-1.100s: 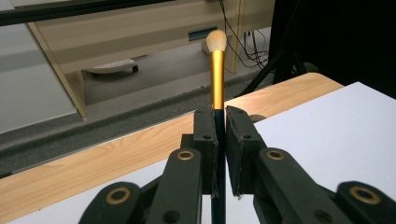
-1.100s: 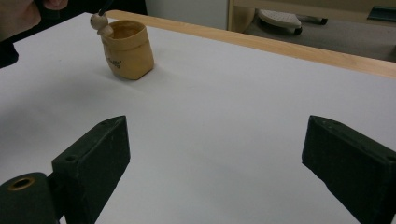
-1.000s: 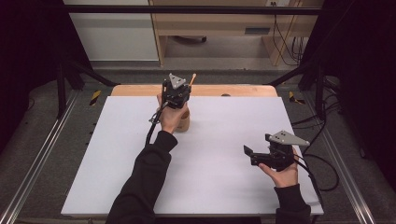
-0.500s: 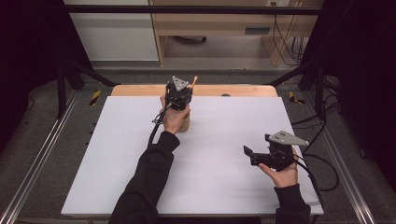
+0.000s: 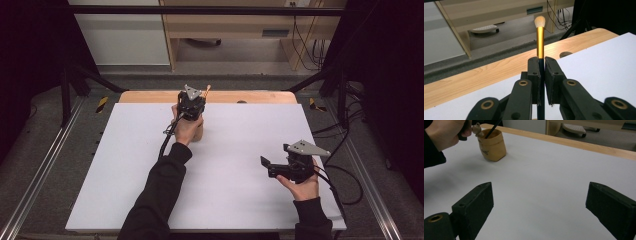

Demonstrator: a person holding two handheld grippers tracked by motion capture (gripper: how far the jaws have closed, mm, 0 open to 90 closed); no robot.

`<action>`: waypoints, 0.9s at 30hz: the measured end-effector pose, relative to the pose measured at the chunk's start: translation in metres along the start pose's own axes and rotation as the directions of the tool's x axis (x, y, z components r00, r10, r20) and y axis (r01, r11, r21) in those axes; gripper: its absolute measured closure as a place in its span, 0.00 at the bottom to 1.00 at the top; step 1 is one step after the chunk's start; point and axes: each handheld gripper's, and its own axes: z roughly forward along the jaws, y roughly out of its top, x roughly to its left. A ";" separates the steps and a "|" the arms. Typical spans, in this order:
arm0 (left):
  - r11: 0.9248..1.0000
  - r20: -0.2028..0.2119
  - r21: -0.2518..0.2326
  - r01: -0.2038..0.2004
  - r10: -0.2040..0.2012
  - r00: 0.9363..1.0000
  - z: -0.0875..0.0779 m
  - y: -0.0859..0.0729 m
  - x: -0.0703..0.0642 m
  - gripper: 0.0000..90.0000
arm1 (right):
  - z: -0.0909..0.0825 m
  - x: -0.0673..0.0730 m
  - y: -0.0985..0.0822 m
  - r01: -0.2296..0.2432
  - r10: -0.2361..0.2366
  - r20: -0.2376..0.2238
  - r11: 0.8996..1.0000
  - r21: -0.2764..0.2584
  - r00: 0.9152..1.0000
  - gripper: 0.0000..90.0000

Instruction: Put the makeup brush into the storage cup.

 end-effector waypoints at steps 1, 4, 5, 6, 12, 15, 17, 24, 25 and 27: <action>1.000 -0.002 -0.004 0.007 -0.007 1.000 0.001 -0.002 0.001 0.91 | 0.000 0.000 0.000 -0.002 0.002 0.000 1.000 -0.001 1.000 0.09; 1.000 -0.004 -0.002 0.006 -0.006 1.000 0.001 -0.005 0.002 0.91 | 0.000 0.000 0.000 0.001 -0.001 0.001 1.000 0.001 1.000 0.09; 1.000 -0.005 0.003 0.005 -0.005 1.000 0.000 -0.006 0.002 0.91 | 0.001 0.000 0.000 -0.001 0.001 -0.002 1.000 0.000 1.000 0.09; 1.000 -0.006 0.001 0.009 -0.009 1.000 0.001 -0.007 0.002 0.91 | 0.001 0.000 0.000 0.002 -0.002 -0.001 1.000 0.001 1.000 0.09; 1.000 -0.007 0.009 0.004 -0.003 1.000 0.000 -0.011 0.002 0.91 | 0.001 0.001 0.000 0.001 -0.001 0.000 1.000 0.001 1.000 0.09; 1.000 -0.010 0.016 0.000 0.000 1.000 -0.001 -0.014 0.002 0.91 | 0.001 0.001 0.000 -0.002 0.002 -0.002 1.000 0.000 1.000 0.09; 1.000 -0.008 0.019 -0.003 0.004 1.000 -0.002 -0.015 0.002 0.91 | 0.001 0.001 0.000 -0.003 0.003 -0.003 1.000 0.000 1.000 0.09; 0.999 -0.008 0.030 -0.014 0.014 1.000 -0.006 -0.023 0.000 0.91 | -0.001 0.001 0.000 -0.008 0.008 -0.004 1.000 -0.005 1.000 0.09; 0.999 -0.007 0.031 -0.012 0.012 1.000 -0.007 -0.024 -0.001 0.91 | -0.001 0.001 0.000 -0.008 0.008 -0.005 1.000 -0.005 1.000 0.09; 0.999 -0.006 0.040 -0.021 0.022 1.000 -0.008 -0.025 -0.001 0.91 | -0.001 0.001 0.000 -0.006 0.006 -0.004 1.000 -0.006 1.000 0.09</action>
